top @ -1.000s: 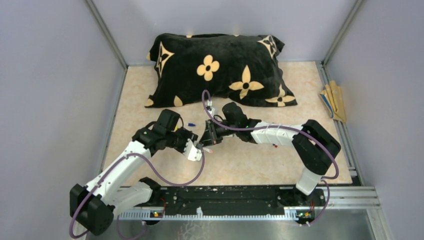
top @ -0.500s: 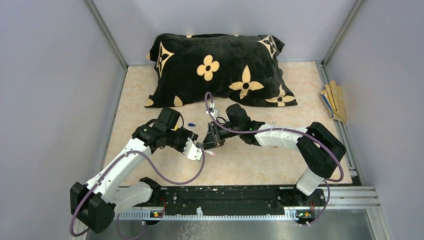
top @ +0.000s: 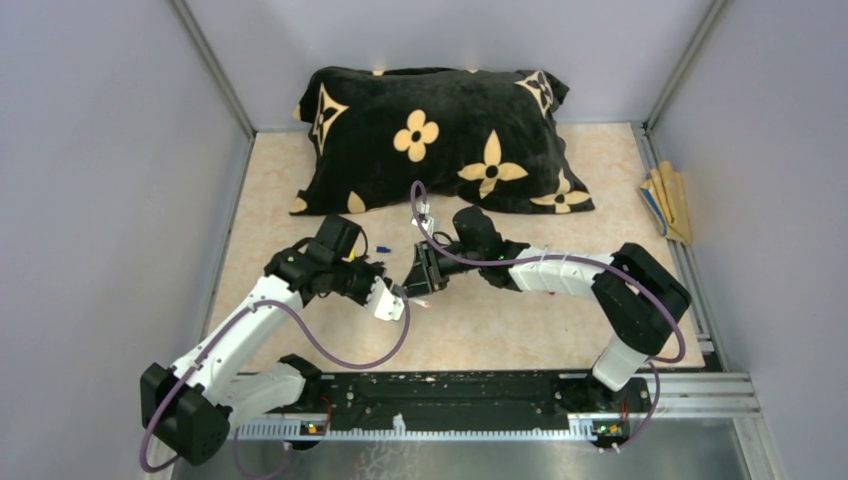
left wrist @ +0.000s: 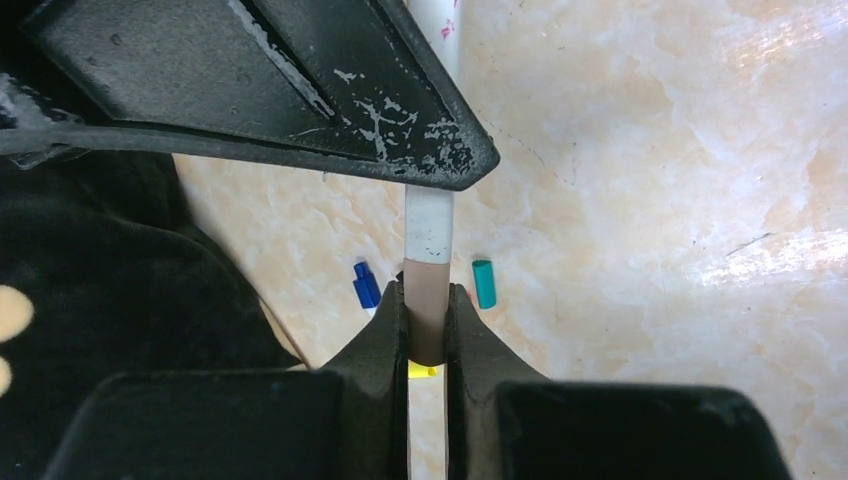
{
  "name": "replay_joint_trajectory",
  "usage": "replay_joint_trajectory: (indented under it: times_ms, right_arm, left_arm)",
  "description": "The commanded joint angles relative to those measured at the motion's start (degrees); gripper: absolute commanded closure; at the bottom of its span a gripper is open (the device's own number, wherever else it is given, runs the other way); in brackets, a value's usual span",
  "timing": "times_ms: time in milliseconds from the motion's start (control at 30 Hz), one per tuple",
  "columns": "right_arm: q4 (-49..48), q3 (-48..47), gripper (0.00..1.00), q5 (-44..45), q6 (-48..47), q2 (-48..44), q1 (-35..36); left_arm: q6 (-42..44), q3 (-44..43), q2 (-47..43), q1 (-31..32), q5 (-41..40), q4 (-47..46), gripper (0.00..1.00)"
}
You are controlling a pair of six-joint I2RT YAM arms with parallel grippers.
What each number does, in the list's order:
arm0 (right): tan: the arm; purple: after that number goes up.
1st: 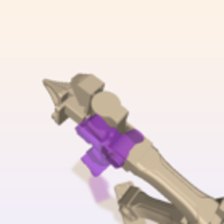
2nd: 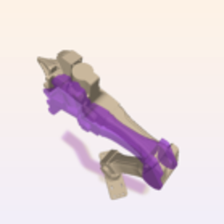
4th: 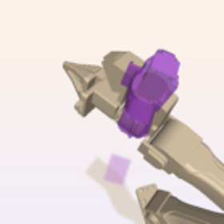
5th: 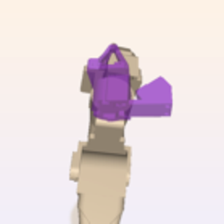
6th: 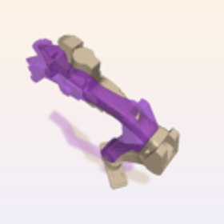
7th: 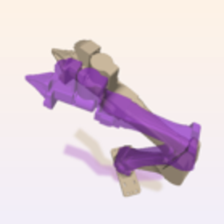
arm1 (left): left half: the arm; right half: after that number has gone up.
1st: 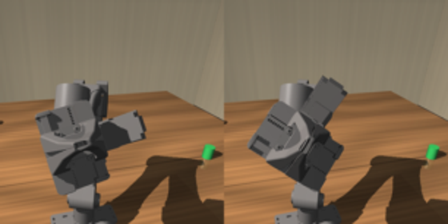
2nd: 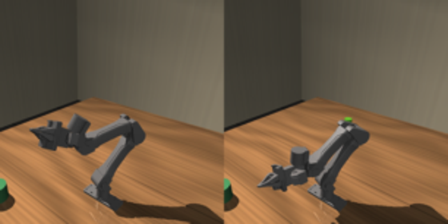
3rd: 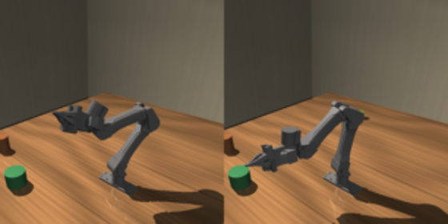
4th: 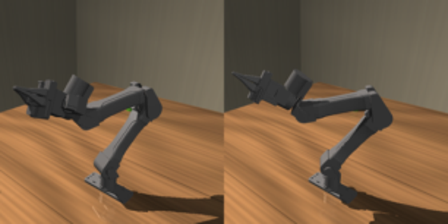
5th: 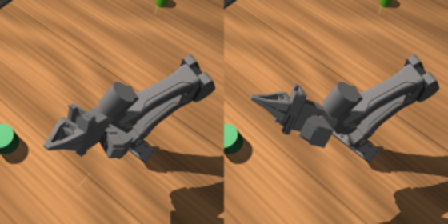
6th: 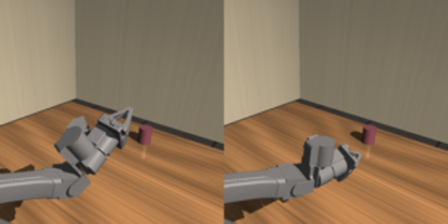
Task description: Open the pen caps
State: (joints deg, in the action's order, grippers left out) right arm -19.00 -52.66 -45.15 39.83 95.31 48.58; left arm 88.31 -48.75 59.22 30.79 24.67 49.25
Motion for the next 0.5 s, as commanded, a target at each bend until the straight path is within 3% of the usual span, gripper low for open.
replay_joint_trajectory:
  times_ms: [0, 467]
  right_arm:
    - [-4.16, -0.53, 0.7, 0.82, 0.44, -0.1, -0.15]
    - [-4.04, -0.59, 0.68, -0.23, 0.71, 1.29, 0.84]
  left_arm:
    - [-0.91, -1.7, 0.91, 0.24, 0.83, -0.12, 1.0]
    - [-3.21, -3.11, 2.3, 0.3, -0.89, -0.54, 1.0]
